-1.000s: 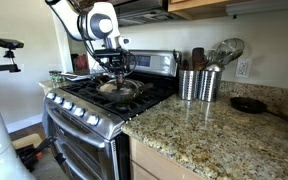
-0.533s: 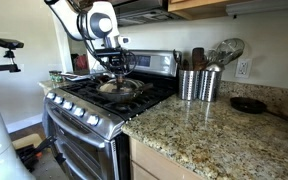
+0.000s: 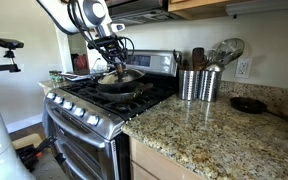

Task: Pick up the lid off the pan on the stove and put it on the countertop.

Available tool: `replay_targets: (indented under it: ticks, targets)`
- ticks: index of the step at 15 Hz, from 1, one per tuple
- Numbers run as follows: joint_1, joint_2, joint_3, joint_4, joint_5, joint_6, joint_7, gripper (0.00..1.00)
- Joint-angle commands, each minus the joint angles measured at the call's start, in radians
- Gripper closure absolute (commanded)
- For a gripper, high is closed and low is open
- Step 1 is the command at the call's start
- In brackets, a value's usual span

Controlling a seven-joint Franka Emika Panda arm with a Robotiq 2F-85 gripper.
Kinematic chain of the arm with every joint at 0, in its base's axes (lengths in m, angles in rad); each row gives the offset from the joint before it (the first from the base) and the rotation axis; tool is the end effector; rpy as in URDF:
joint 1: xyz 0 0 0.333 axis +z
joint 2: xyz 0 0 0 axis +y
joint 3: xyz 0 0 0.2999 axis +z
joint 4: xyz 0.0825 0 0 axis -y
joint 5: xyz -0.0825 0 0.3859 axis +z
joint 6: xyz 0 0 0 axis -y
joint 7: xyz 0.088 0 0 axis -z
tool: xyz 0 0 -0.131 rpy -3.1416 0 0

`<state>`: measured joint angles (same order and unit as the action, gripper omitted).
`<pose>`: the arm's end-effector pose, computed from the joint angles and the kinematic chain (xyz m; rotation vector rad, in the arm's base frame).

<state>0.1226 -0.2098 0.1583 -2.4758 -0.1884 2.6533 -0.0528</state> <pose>0.4781 0.1406 0.3700 2.8877 0.7161 0.5967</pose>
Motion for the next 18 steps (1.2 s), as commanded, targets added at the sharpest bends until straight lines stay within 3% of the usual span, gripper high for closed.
replay_targets:
  ticks: [1,9,18]
  targets:
    - [-0.047,-0.131,0.020,-0.069,-0.102,-0.005,0.108,0.80]
    - [-0.284,-0.203,0.028,-0.082,-0.317,-0.029,0.374,0.80]
    - [-0.491,-0.122,-0.066,-0.035,-0.350,-0.045,0.496,0.80]
